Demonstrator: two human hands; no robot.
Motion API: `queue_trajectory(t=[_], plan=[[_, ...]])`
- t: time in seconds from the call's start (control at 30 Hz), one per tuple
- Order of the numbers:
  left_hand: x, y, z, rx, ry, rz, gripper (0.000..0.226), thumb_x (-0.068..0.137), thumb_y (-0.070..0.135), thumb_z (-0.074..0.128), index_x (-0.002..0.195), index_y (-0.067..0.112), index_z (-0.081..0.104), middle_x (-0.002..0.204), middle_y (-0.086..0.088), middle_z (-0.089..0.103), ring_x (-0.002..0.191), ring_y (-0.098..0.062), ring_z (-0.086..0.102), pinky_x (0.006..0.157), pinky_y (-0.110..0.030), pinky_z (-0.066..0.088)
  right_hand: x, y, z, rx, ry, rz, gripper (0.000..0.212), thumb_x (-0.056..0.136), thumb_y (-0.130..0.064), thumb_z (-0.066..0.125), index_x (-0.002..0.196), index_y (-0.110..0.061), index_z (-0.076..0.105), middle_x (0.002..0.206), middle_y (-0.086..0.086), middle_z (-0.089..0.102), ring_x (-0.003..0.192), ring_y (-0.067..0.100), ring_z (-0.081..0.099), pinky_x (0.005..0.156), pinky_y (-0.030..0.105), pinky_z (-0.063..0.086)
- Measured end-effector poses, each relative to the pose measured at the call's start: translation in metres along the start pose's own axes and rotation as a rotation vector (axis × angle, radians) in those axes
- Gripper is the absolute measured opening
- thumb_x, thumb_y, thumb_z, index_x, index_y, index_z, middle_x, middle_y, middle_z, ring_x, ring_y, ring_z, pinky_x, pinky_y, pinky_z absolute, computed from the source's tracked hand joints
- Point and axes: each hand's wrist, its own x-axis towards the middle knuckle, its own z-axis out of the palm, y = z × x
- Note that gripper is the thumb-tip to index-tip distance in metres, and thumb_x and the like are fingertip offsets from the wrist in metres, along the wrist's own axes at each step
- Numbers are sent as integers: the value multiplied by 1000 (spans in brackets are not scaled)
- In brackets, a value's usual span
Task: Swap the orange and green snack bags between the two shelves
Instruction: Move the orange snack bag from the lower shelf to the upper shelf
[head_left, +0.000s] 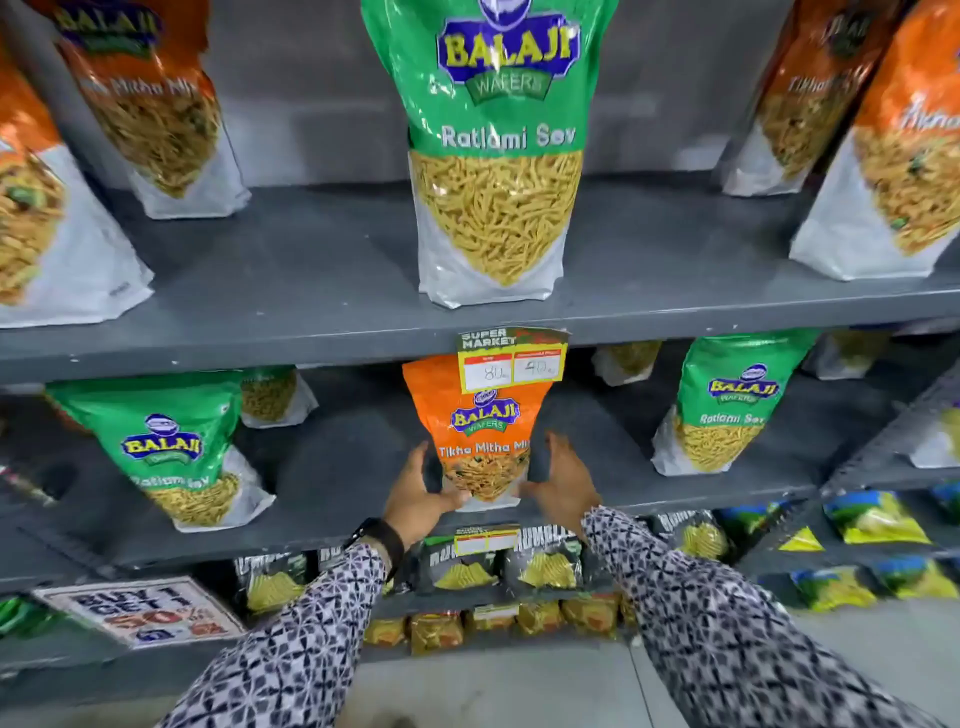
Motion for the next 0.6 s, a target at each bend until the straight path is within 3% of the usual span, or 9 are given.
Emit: queue_trajectory(t=[0.03,0.1,0.17,0.23,0.27,0.4,0.47,0.53,0.6], plan=[[9,-4,2,-23,-8,0,90,84,6,85,158,17,36,154,-2,53,145,-24,48,117,-43,41,8,-2,3,-20,0,42,57,53,-63,70,82,-19,49,84,-2,49,78,18,47,78,34,41],[25,-18,6,-26,-50,18,88,75,6,90,148,24,45,147,-6,61,142,-31,55,116,-50,45,16,-9,5,-18,-66,53,53,57,-50,72,66,-22,27,67,-7,27,58,10,26,61,24,27],[51,-49,14,-42,-56,35,86,63,21,94,136,38,52,139,-3,68,134,-34,62,112,-59,50,14,-19,2,-43,-48,28,36,79,-22,82,90,-14,49,73,-12,34,66,9,37,58,19,26],[69,-69,23,-53,-36,60,79,64,28,94,132,37,55,133,-2,72,126,-33,67,109,-61,52,11,-19,1,-66,-32,-26,52,89,-12,76,132,-5,49,95,-9,48,92,15,47,63,14,33],[69,-67,25,-49,-26,86,76,68,25,93,133,32,56,131,-2,73,125,-31,67,109,-60,52,10,-20,3,-76,0,-34,60,89,-13,76,140,-5,45,104,-2,50,98,17,48,63,10,34],[53,-47,22,-32,-10,111,67,78,18,88,135,27,55,130,2,72,125,-28,66,110,-58,51,8,-19,8,30,17,-30,67,83,-16,84,139,-5,50,113,-2,60,112,24,61,63,2,38],[44,-45,18,-31,-14,103,66,80,13,87,136,25,55,131,1,72,126,-27,66,112,-57,50,3,-17,13,34,21,-48,68,76,-26,90,133,-7,56,116,-1,70,109,22,66,73,9,46],[31,-41,13,-17,-21,99,64,81,11,88,135,21,57,132,-2,72,126,-27,66,112,-56,50,-5,-15,14,89,30,-49,79,68,-35,93,133,-11,56,120,2,74,112,25,69,90,33,56],[9,-36,8,3,-16,89,60,80,11,88,130,27,59,130,-3,73,125,-27,67,111,-55,51,-24,-19,15,96,22,-69,85,66,-34,95,137,-12,53,123,0,71,115,20,65,96,37,54]])
